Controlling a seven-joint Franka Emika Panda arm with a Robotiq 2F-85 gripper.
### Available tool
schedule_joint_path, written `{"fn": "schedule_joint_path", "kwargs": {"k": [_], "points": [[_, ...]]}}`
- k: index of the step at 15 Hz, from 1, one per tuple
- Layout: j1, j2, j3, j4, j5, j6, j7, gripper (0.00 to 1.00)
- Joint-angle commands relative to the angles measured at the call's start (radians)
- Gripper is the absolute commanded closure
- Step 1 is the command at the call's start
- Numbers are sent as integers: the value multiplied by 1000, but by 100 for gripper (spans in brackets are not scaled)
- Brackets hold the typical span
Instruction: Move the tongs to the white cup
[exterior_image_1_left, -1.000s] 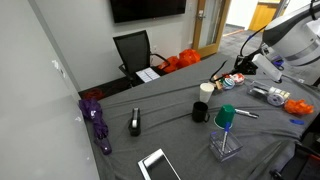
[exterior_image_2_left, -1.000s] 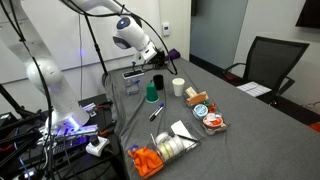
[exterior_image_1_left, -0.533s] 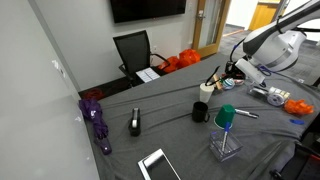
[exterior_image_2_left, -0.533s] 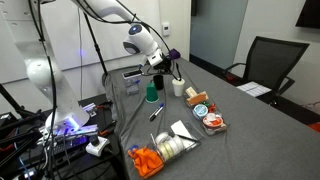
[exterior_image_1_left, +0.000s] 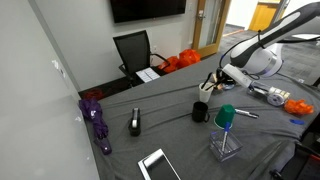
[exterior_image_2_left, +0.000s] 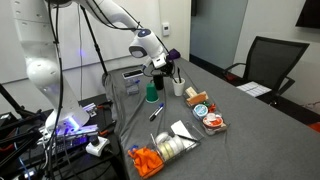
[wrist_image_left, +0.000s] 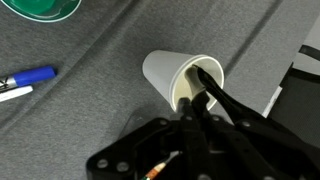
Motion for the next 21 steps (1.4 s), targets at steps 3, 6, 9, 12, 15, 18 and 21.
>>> {"fn": "schedule_joint_path", "kwargs": {"k": [3, 6, 9, 12, 15, 18, 21], "points": [[62, 57, -88, 46, -160, -81, 174, 99], [79, 52, -115, 49, -225, -120, 235, 67], [82, 29, -118, 38, -258, -135, 242, 47], [78, 1, -108, 17, -265, -128, 216, 27], [-46, -62, 23, -31, -363, -93, 218, 5], [-106, -127, 88, -81, -405, -92, 182, 0], [-145, -186, 124, -134, -447, -111, 133, 0]]}}
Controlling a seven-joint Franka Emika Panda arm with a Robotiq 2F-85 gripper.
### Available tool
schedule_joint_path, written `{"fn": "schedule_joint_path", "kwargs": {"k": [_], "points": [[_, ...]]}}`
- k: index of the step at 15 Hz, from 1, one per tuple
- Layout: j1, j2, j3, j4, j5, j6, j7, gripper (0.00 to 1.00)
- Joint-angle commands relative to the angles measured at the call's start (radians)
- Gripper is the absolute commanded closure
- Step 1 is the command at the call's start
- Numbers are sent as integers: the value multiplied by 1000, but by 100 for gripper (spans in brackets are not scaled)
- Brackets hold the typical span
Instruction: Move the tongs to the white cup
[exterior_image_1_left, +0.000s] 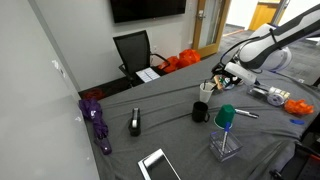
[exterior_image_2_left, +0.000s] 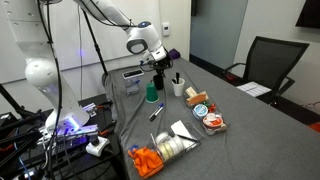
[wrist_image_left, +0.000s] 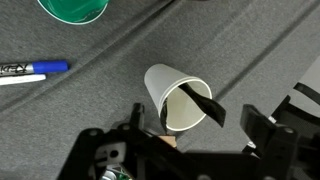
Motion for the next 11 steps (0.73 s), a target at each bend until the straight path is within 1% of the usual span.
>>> {"fn": "schedule_joint_path", "kwargs": {"k": [1, 6, 11], "points": [[-69, -105, 61, -104, -50, -13, -70, 0], [-104, -179, 97, -184, -68, -16, -146, 0], [-119, -217, 111, -231, -74, -21, -180, 0]]}}
